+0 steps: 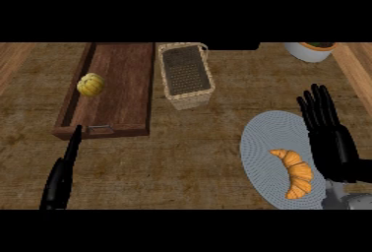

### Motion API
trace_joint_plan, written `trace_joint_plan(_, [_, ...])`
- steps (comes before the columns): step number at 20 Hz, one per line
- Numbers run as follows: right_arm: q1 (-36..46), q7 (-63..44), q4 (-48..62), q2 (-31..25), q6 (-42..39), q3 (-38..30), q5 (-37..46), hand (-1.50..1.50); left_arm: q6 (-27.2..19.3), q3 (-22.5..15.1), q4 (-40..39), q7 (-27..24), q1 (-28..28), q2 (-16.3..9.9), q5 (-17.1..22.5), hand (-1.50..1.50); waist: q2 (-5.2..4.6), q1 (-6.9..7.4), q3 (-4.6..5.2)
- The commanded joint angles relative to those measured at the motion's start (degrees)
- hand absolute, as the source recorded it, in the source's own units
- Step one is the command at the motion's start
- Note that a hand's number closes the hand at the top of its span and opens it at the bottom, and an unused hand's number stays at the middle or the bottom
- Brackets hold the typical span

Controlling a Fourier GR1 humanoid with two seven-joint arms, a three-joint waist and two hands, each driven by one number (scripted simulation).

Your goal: Pick the croissant from the placemat and place it in the basket

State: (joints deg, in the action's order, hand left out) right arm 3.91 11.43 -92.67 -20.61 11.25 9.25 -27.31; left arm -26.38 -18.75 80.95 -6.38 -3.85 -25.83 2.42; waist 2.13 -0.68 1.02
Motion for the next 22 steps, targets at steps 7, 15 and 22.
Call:
trace_joint_plan(7, [-11.0, 5.0, -11.4, -15.9, -6.2, 1.3, 14.5, 1.50, 4.4, 4.3, 10.4, -0.8, 4.7, 7.7, 12.2, 0.00, -1.22, -0.91, -0.71])
trace_joint_plan(15, [-17.8, -9.5, -16.3, 0.2, 25.9, 14.1, 39.7, -1.50, 4.9, 5.8, 12.5, 1.8, 5.9, 7.5, 13.6, 0.00, -1.77, -0.11, -0.69])
trace_joint_plan(22, [-23.9, -31.8, -18.1, -14.9, 26.8, 1.6, 54.8, -1.50, 4.2, 4.9, 13.4, 2.4, 4.9, 8.3, 13.1, 0.00, -1.96, -1.74, -0.17])
